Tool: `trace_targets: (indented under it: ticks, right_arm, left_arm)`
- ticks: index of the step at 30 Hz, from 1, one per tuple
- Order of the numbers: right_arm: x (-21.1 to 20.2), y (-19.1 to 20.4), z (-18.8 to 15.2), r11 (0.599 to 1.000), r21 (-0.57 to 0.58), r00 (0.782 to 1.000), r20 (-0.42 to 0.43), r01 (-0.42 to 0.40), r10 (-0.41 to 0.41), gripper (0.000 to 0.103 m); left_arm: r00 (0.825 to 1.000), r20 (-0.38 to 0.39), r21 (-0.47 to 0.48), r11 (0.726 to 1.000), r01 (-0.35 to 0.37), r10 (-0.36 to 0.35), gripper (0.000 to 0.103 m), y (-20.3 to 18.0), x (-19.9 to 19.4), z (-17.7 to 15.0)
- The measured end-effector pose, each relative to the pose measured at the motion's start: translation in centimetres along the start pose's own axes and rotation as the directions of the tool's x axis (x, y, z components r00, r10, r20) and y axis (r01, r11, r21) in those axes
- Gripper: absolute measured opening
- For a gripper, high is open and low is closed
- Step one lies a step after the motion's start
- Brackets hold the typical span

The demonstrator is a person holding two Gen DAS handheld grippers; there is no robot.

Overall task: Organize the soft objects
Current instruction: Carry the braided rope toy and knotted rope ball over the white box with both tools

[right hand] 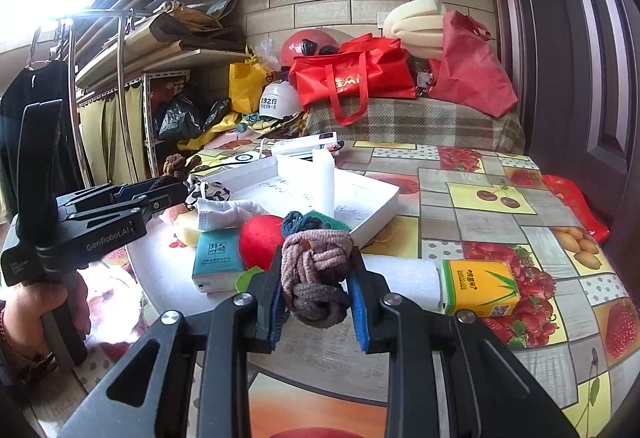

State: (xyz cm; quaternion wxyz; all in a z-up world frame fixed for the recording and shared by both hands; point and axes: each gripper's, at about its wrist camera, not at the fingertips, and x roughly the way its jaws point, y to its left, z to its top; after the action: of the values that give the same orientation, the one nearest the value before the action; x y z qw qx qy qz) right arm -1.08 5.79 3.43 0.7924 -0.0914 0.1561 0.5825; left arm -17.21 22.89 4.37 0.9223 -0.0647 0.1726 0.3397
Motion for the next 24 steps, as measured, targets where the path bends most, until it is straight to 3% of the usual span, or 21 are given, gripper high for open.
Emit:
trace_targets:
  ticks: [10, 20, 24]
  right_arm:
    - [1.6, 2.3, 0.5, 0.997, -0.061, 0.999, -0.018, -0.047, 0.046, 0.027]
    - [5.6, 3.2, 1.3, 0.994, -0.048, 0.986, -0.144, -0.096, 0.088, 0.027]
    - [6.9, 3.3, 1.9, 0.995, -0.050, 0.987, -0.143, -0.082, 0.074, 0.027]
  left_arm:
    - [0.999, -0.037, -0.085, 0.996, -0.013, 0.010, 0.032, 2.7, 0.9, 0.0]
    - [0.998, -0.060, -0.071, 0.997, -0.013, 0.008, 0.032, 2.5, 1.4, 0.2]
    - [0.998, -0.066, -0.078, 0.997, -0.018, 0.013, 0.032, 2.8, 1.7, 0.3]
